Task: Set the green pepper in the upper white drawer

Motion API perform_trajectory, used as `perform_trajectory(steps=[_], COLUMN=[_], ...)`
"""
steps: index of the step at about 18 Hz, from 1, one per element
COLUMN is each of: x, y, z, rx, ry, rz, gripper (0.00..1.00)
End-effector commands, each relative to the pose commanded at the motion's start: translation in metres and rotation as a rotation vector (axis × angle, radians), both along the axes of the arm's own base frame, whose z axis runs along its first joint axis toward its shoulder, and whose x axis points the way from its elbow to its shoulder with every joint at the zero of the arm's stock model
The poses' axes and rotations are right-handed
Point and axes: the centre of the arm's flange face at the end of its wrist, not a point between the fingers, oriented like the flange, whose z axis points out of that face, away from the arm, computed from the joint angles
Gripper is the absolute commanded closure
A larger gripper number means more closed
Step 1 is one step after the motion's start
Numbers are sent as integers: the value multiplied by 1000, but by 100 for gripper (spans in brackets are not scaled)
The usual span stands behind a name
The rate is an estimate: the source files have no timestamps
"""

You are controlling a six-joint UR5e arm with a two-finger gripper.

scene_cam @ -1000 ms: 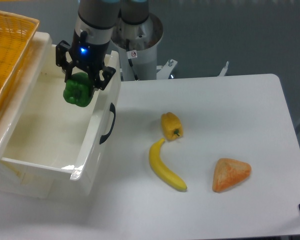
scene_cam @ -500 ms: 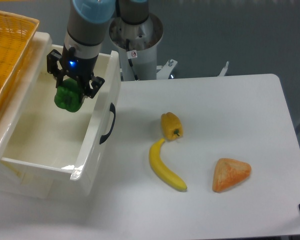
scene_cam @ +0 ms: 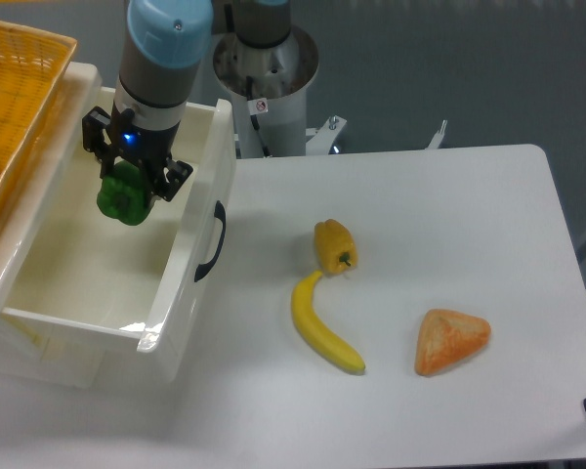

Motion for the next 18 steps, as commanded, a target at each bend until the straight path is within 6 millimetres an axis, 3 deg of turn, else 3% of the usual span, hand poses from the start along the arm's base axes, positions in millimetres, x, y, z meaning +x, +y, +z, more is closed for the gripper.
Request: perform_trajectory(steps=[3, 6, 12, 18], x=[-2, -1, -14, -64], y=[2, 2, -16, -53], z=[-4, -1, 26, 58], rx=[-1, 4, 13, 73], ry=[-1, 2, 98, 151], rz=[-3, -3, 20, 144], gripper=[10, 9, 1, 1])
